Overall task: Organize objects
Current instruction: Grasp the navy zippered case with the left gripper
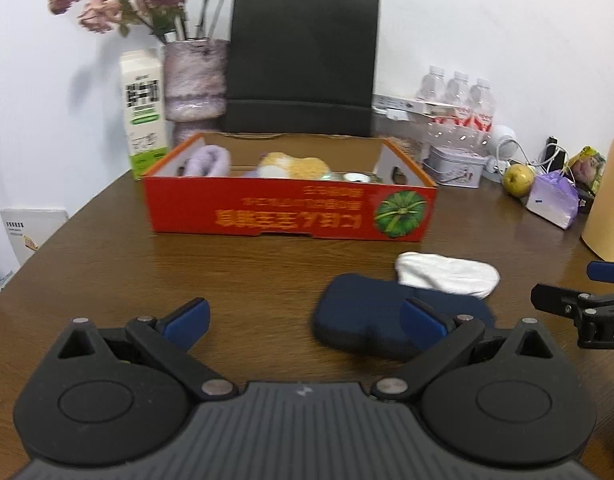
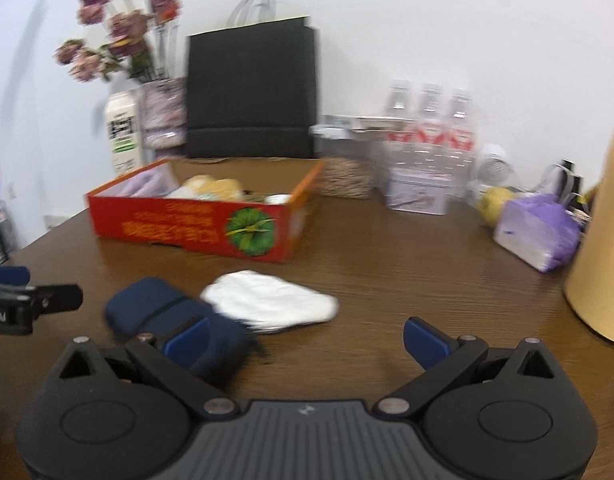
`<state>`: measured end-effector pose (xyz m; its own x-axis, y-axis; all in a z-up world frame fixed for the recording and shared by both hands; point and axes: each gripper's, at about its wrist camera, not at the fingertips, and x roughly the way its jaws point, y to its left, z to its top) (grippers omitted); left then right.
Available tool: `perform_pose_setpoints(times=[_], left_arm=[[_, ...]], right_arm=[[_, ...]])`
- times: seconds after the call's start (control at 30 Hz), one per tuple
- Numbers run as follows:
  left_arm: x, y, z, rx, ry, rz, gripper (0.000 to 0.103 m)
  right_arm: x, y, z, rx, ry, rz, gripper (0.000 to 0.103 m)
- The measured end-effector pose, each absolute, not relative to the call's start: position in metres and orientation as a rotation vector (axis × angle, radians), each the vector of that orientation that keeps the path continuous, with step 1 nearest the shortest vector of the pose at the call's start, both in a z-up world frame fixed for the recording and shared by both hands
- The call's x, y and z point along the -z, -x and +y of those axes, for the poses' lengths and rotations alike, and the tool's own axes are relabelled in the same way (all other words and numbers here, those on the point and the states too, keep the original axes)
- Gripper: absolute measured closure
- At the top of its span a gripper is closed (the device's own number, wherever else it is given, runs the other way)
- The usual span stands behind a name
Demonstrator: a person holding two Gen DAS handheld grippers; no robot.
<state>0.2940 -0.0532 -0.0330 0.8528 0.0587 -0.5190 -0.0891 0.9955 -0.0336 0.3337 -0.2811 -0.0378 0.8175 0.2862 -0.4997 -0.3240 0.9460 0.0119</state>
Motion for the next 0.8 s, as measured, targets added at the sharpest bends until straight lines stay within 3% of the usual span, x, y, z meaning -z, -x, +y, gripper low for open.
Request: perform_pose_setpoints(times=[0.8], left_arm=[[0.056,-0.351,-0.166,-0.303,-0.033,0.64,0.0]], right_arm=[[0.046,-0.364,-0.373,-0.177,-0.043,0.548,0.0]])
